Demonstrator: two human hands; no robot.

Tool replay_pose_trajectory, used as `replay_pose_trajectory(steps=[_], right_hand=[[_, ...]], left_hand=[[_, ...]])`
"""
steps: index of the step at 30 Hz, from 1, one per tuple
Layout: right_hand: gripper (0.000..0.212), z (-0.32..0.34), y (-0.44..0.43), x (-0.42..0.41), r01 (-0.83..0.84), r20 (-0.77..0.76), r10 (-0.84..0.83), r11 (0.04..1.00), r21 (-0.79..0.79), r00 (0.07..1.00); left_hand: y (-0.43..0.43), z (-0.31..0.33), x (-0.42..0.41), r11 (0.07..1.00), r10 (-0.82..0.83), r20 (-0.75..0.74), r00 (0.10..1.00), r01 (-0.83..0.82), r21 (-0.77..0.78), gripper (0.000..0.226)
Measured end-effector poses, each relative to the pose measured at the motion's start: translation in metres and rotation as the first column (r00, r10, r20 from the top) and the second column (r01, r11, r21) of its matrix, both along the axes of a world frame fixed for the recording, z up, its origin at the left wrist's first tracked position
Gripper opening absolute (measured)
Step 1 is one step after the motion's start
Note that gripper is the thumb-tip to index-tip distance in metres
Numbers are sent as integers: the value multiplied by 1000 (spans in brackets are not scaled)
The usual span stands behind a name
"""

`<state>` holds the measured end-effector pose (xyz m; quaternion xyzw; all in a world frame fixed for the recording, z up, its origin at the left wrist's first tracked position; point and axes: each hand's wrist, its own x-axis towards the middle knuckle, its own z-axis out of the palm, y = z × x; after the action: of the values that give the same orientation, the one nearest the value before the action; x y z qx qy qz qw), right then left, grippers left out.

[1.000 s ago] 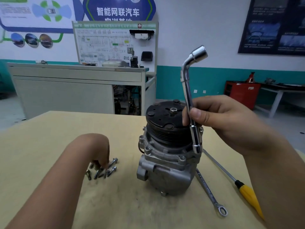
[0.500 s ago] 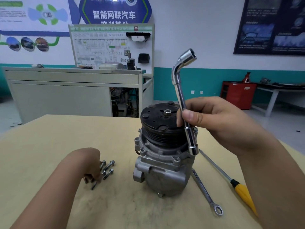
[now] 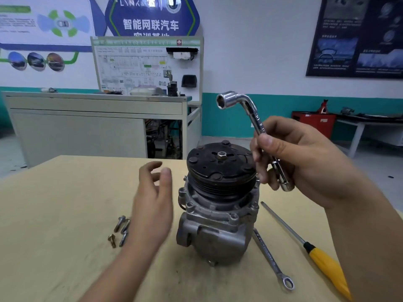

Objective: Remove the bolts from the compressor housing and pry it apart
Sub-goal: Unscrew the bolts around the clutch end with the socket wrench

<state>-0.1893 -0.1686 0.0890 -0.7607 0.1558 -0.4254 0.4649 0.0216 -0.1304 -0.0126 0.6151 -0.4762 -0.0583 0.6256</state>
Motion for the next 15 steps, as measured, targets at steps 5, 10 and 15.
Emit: replay_pose_trajectory(steps=[5,10,15], right_hand=[[22,6,10,2,145,-69,-142,989,37,987],[28,5,30,0,176,-17,-176,974,140,984],[20,-10,53,-10,148,51,-175,932,331,983]], left_hand=[[14,-28,-54,970,-148,85,985,161,-181,77],[9,-40,-52,950,-84,250,964,154,-273,92],[4,-46,-50,930,-84,278,957,176,-324,95]])
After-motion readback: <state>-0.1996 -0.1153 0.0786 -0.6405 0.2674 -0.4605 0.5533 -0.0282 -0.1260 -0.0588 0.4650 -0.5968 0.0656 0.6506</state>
